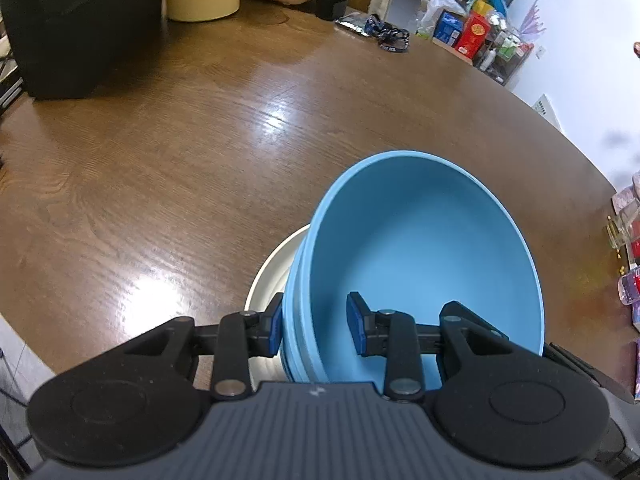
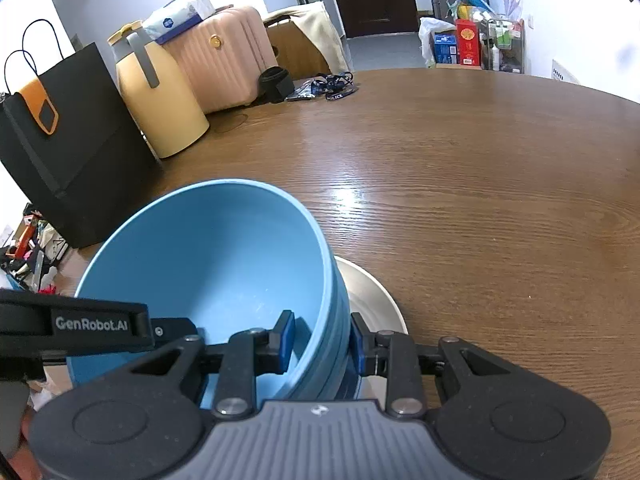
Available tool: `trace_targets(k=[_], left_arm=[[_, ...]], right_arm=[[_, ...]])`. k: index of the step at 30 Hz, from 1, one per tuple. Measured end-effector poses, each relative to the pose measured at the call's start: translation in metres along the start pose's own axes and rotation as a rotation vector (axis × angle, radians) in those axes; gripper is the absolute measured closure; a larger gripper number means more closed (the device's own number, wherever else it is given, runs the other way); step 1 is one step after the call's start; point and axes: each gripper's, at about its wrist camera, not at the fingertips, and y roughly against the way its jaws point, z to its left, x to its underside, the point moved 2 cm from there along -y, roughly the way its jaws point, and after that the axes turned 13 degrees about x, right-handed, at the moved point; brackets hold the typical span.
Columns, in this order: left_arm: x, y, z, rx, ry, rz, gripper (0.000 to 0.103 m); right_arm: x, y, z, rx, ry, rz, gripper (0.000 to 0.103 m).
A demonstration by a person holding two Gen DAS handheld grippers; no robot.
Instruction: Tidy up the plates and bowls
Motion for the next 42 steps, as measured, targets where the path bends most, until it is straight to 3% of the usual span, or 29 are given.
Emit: trace_targets(k=[9,14,18,20,24,26,32,36,42], left_arm=[[0.000,-0.004,0.001,0.025,-0.051,0.027,0.069],[-0.003,0.004,0.002,0.044,-0.078,0.007,0.048],[-0.006,0.019,0.007,0.057,-0.102,-0.026,0.033],[-0.007,0.030,0.009,0.065,-0.124,-0.053,0.025],[-0.005,0.055,0.014,0.071,-0.197,-0.132,0.000],[-0.002,0.067,0.017,0.076,-0.249,-0.176,0.000],[0.023,0.096,0.026,0.079,-0.336,-0.285,0.000],[0.046,0.116,0.028,0.095,-0.380,-0.349,0.000],[0.092,0.140,0.026,0.045,-0.451,-0.457,0.000]], right_arm=[[0.003,-0.004,0.002,0.032,-0.019,-0.027,0.075],[0.002,0.003,0.003,0.048,-0.050,-0.042,0.071],[0.001,0.015,0.001,0.072,-0.090,-0.068,0.048],[0.002,0.026,-0.001,0.077,-0.112,-0.092,0.042],[0.011,0.053,-0.002,0.105,-0.147,-0.149,0.005],[0.020,0.066,-0.001,0.133,-0.166,-0.187,0.000],[0.056,0.104,0.001,0.210,-0.229,-0.303,0.000],[0.079,0.124,0.002,0.243,-0.208,-0.328,0.000],[0.120,0.146,0.003,0.274,-0.142,-0.362,0.000]])
